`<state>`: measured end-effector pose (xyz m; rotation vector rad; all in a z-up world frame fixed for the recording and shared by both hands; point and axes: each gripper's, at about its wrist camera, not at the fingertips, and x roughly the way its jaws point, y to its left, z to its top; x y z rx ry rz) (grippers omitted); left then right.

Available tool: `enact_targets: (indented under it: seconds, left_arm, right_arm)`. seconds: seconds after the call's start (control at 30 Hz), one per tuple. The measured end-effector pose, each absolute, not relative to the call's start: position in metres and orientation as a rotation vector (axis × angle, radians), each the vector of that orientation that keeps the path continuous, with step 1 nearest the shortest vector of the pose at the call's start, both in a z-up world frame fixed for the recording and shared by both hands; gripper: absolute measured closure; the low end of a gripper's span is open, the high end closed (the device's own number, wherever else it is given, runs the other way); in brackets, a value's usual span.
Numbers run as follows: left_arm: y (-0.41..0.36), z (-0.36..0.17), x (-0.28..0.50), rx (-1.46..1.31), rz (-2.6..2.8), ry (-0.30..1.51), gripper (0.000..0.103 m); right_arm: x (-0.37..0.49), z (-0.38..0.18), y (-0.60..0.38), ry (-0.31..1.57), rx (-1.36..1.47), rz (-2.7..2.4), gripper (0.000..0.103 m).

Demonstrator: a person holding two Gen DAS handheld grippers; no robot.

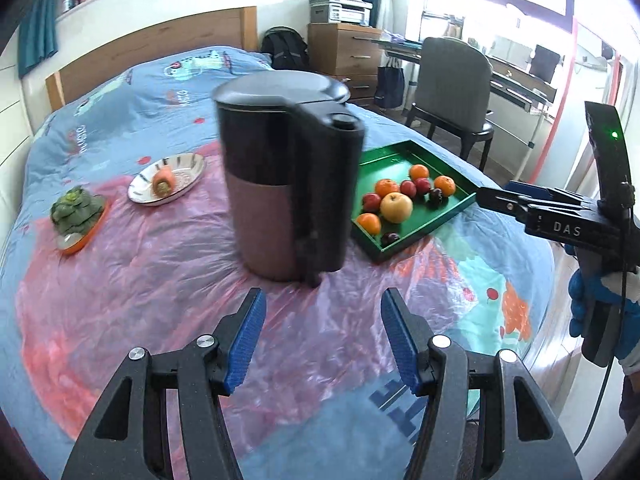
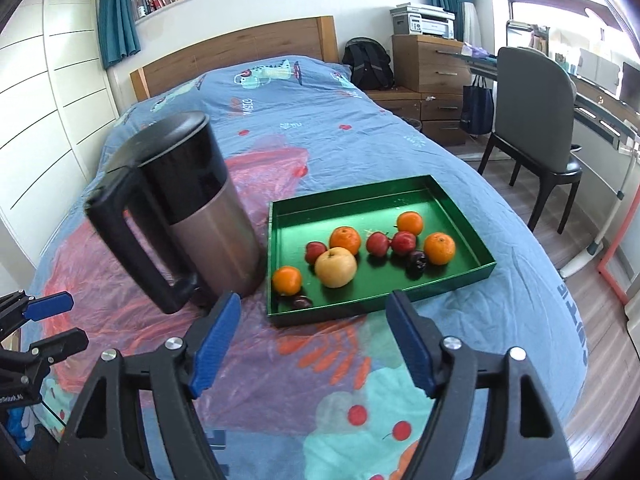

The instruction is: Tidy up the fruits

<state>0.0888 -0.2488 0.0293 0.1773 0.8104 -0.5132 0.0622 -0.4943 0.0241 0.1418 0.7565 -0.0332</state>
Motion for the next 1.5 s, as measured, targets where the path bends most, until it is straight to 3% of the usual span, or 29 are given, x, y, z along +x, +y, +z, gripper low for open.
enact_targets:
  seconds: [0.3,0.57,0.63,0.7,1.0,1.5]
  left_arm:
    - [-0.098,0.044,0.048,0.081,-0.264,0.779,0.046]
    - [-0.020,0.047,0.011,0.025,-0.121,0.735,0.039]
    - [-0.013,0.046,0.006,0.011,-0.110,0.726,0.035]
    - [-0.011,0.045,0.000,0.000,-0.106,0.715,0.021]
    - [-0.017,0.046,-0.014,0.015,-0.070,0.671,0.001]
    - [-0.049,0.053,-0.015,0.046,-0.098,0.646,0.001]
  right_arm:
    - [0.026,0.042,-0.418,0.721,0.156,0.060,0.000]
    - [0.008,0.056,-0.365,0.679,0.159,0.076,0.000]
    - [0.005,0.058,-0.352,0.667,0.162,0.079,0.000]
    - [0.001,0.061,-0.337,0.651,0.148,0.089,0.000]
    - [-0.013,0.063,-0.284,0.623,0.042,0.091,0.000]
    - [-0.017,0.073,-0.292,0.596,0.025,0.032,0.000]
